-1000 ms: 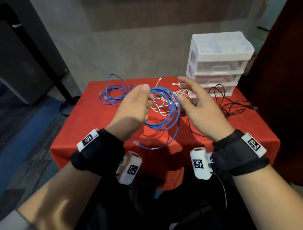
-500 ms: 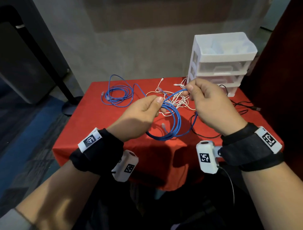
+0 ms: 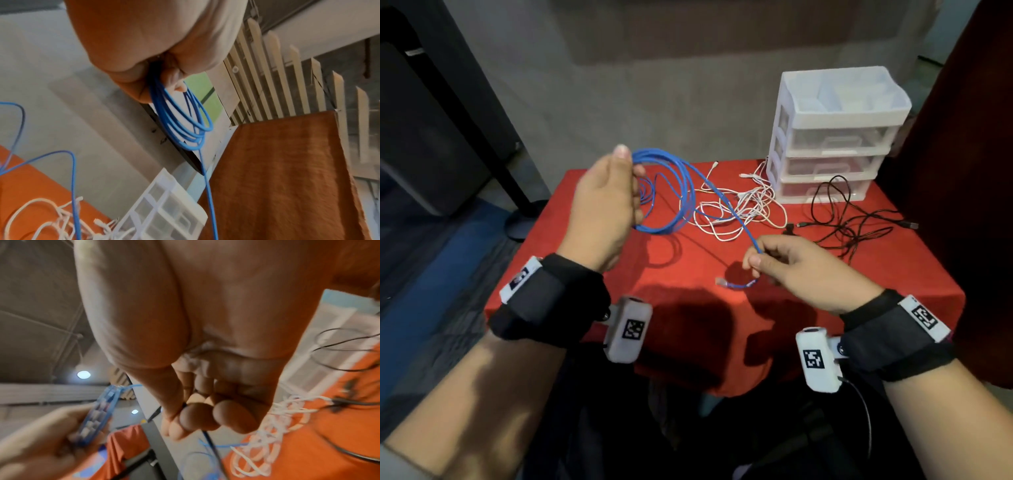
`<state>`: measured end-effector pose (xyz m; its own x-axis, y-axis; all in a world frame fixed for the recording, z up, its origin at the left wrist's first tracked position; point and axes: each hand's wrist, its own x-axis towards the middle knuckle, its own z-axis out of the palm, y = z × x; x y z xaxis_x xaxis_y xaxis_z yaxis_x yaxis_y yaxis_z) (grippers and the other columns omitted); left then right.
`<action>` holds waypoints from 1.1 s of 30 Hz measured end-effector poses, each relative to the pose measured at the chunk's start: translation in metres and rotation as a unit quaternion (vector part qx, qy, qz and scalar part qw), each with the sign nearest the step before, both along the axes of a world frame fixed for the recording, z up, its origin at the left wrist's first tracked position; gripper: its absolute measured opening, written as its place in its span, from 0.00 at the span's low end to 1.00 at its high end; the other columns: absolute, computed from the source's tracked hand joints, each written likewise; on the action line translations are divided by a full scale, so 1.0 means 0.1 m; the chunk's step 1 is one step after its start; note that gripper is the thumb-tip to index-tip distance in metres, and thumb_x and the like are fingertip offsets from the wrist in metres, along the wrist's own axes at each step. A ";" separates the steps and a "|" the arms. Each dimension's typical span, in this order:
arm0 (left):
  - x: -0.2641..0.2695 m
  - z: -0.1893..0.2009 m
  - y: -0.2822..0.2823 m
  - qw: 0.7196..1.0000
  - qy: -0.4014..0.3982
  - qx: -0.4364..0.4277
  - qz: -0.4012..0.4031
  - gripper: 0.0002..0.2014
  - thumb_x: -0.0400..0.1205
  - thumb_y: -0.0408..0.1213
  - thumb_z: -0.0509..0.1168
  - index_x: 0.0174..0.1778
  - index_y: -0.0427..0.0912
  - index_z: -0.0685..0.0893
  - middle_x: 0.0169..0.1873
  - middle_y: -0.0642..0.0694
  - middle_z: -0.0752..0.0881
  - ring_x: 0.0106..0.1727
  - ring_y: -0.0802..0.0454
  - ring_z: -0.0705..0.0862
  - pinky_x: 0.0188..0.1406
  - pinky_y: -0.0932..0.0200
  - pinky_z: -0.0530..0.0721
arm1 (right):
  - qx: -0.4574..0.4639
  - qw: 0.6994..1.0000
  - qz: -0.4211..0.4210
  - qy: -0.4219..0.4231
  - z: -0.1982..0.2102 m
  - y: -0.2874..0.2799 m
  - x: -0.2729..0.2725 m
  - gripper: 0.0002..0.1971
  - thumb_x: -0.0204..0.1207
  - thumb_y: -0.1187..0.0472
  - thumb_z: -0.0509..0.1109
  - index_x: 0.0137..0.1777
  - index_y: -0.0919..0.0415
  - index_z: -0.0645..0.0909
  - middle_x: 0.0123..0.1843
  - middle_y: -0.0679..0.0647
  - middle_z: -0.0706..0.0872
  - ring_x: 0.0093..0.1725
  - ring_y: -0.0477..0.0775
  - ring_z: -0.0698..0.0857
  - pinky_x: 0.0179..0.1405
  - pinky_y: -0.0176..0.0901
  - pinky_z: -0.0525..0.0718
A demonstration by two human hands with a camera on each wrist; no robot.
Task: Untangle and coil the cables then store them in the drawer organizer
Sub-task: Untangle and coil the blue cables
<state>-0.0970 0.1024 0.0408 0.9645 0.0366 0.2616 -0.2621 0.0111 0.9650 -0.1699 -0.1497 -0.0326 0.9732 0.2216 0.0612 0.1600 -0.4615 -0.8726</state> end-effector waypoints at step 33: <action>-0.32 -0.43 -0.58 0.986 0.133 -0.081 -0.060 0.18 0.94 0.46 0.52 0.41 0.43 0.76 0.18 0.58 0.62 0.18 0.62 0.58 0.15 0.67 0.61 | 0.143 0.963 -0.157 -0.165 0.22 0.47 0.04 0.05 0.78 0.61 0.72 0.50 0.54 0.80 0.56 0.54 0.85 0.55 0.52 0.85 0.64 0.54 0.82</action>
